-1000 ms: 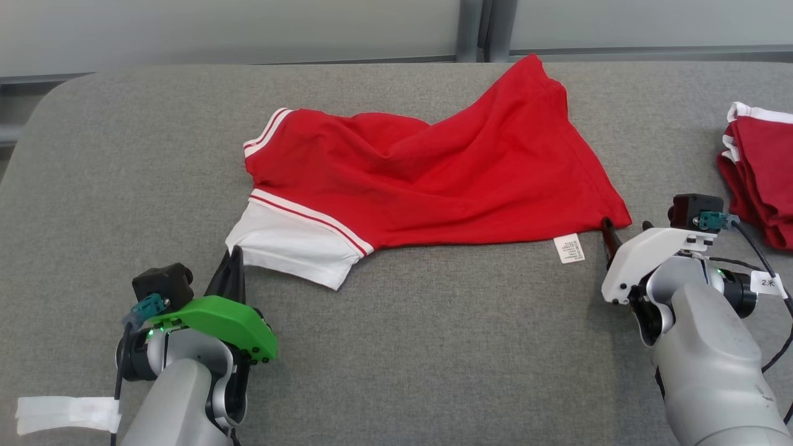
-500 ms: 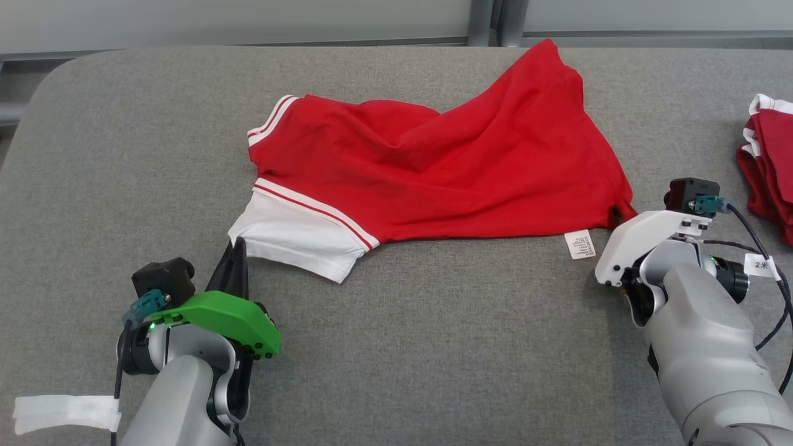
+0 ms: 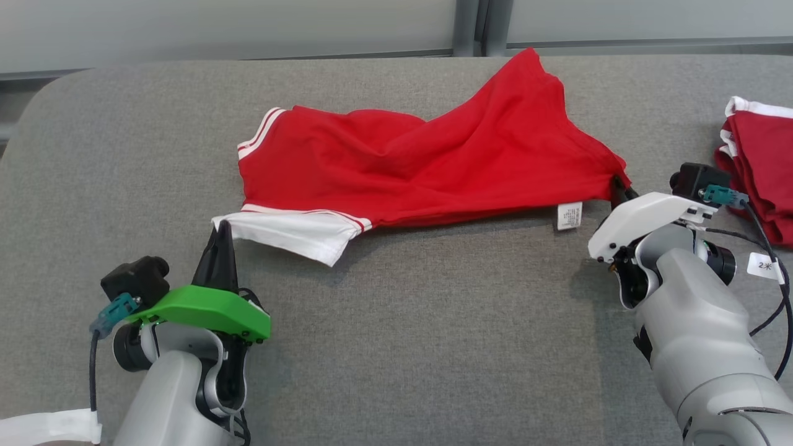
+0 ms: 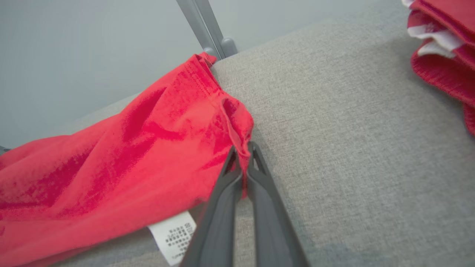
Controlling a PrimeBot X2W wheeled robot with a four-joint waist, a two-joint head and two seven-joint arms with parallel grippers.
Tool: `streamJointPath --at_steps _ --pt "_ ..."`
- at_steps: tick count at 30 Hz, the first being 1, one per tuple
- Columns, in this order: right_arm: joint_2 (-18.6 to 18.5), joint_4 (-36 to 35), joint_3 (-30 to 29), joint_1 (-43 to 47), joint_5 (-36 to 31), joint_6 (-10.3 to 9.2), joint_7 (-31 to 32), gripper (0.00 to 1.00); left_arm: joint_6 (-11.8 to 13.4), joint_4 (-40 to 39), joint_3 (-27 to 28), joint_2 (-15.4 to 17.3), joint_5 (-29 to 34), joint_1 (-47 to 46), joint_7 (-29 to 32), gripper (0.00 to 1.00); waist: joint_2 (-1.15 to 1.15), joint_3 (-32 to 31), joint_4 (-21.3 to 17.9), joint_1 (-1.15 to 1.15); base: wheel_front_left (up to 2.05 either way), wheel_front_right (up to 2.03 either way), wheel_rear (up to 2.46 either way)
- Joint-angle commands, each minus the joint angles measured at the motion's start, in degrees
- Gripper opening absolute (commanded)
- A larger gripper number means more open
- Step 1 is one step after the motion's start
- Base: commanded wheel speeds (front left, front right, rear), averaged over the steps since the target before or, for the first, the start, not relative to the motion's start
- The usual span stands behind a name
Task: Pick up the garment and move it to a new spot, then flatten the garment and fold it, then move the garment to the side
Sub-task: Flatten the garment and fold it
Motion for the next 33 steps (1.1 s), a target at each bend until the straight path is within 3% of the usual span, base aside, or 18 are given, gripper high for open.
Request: streamJointPath --at_steps 1,11,17,22,26,33 --pt "-0.30 -1.27 1.64 0.32 2.13 -0.06 -1.22 0.00 -0.90 -1.17 0.81 -0.28 -1.19 0.60 -0.87 0.00 0.31 -1.30 -1.22 0.00 0.00 0.00 0.00" --pt "-1.13 -16.98 12.78 7.26 15.62 -0.06 -2.51 0.00 -1.51 -10.47 2.80 -0.20 -2.86 2.12 -3.59 0.00 0.31 -6.12 -5.13 0.00 0.00 0.00 0.00" --pt "-4.45 -35.42 16.59 15.98 24.16 -0.04 0.55 0.00 0.00 -19.68 3.67 0.71 -2.21 4.56 -3.70 0.00 0.31 -9.83 -7.29 0.00 0.00 0.00 0.00" --pt "-6.50 -53.59 14.82 24.23 27.28 -0.03 5.02 0.00 2.06 -29.02 4.30 2.41 -1.15 6.30 -2.58 0.00 0.31 -11.87 -8.95 0.00 0.00 0.00 0.00" --pt "-5.11 -71.21 10.45 30.68 26.03 -0.03 10.90 0.00 4.00 -39.15 4.63 4.44 0.73 6.83 -0.54 0.00 0.31 -12.36 -10.16 0.00 0.00 0.00 0.00" --pt "-1.91 -88.78 5.78 34.63 23.92 -0.03 18.82 0.00 5.85 -51.67 3.81 7.60 4.50 3.63 3.43 0.00 0.31 -11.63 -10.77 0.00 0.00 0.00 0.00"
